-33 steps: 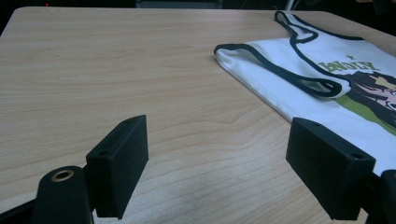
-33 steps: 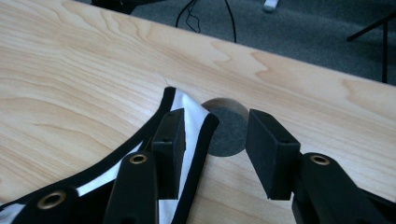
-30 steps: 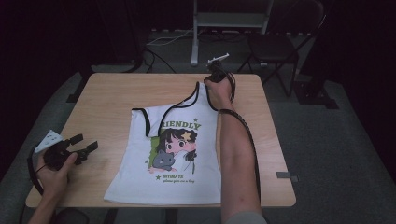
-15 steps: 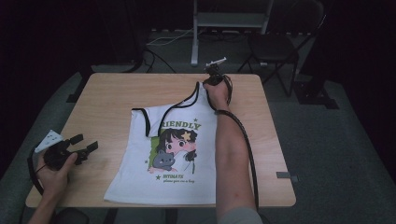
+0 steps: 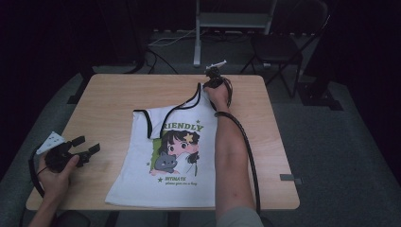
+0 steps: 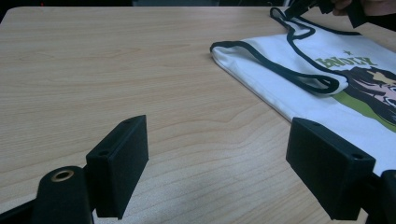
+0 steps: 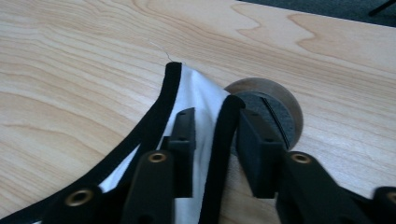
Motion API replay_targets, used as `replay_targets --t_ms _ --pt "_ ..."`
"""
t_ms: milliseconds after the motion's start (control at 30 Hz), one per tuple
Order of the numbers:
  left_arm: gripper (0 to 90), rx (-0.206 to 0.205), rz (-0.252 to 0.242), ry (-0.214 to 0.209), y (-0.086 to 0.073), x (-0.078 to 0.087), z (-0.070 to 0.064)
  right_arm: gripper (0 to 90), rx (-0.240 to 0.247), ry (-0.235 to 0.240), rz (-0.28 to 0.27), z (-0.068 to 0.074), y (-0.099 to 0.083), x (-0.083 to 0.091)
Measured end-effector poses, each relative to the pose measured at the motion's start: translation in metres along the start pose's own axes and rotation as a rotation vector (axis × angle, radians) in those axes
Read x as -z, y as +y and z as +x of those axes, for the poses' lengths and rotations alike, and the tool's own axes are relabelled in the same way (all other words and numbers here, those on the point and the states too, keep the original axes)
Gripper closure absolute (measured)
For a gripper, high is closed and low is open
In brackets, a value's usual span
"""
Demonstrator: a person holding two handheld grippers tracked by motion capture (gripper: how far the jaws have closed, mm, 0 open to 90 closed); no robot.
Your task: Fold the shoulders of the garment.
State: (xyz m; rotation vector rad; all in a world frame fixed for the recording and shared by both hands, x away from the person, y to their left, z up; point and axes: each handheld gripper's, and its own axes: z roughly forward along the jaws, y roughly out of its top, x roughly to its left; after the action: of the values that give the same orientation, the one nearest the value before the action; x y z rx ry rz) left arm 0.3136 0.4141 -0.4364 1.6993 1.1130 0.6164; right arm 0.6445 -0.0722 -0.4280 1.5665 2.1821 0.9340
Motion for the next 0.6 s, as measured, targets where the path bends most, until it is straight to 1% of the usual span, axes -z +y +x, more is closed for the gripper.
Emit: replay_targets --t_ms 33,67,133,200,300,400,500,533,567,600 --pt "20.3 0.001 -0.002 -0.001 0.0 0.0 0.0 75.9 0.0 0.003 -0.004 0.001 0.0 0.0" --pt "20.4 0.0 -0.002 -0.002 0.0 0.0 0.0 79.2 0.007 -0.009 -0.011 0.001 -0.001 0.0" --pt "20.4 -0.005 0.002 -0.001 0.0 0.0 0.0 83.6 0.008 -0.016 -0.021 0.0 -0.002 0.002" --pt "20.4 -0.014 0.007 0.0 0.0 0.0 -0.001 85.9 -0.009 0.009 -0.024 -0.001 -0.003 0.004" --pt "20.4 -0.014 0.007 0.0 0.0 0.0 -0.001 86.5 0.016 0.021 -0.03 0.001 -0.003 0.007" --pt "20.4 -0.012 0.005 -0.001 0.0 0.0 -0.001 86.7 0.022 0.033 -0.043 0.002 -0.003 0.011" --pt "20.4 -0.012 0.004 0.0 0.0 0.0 -0.001 86.7 0.05 0.054 -0.062 0.007 -0.002 0.019" --pt "20.4 -0.011 0.004 0.001 0.0 0.0 -0.001 86.7 0.05 0.054 -0.062 0.007 -0.002 0.019" --pt "20.4 -0.013 0.006 0.0 0.0 0.0 -0.001 86.8 0.069 0.063 -0.061 0.01 -0.003 0.023" --pt "20.4 -0.014 0.006 0.0 0.0 0.0 -0.001 86.8 0.069 0.063 -0.061 0.01 -0.003 0.023"
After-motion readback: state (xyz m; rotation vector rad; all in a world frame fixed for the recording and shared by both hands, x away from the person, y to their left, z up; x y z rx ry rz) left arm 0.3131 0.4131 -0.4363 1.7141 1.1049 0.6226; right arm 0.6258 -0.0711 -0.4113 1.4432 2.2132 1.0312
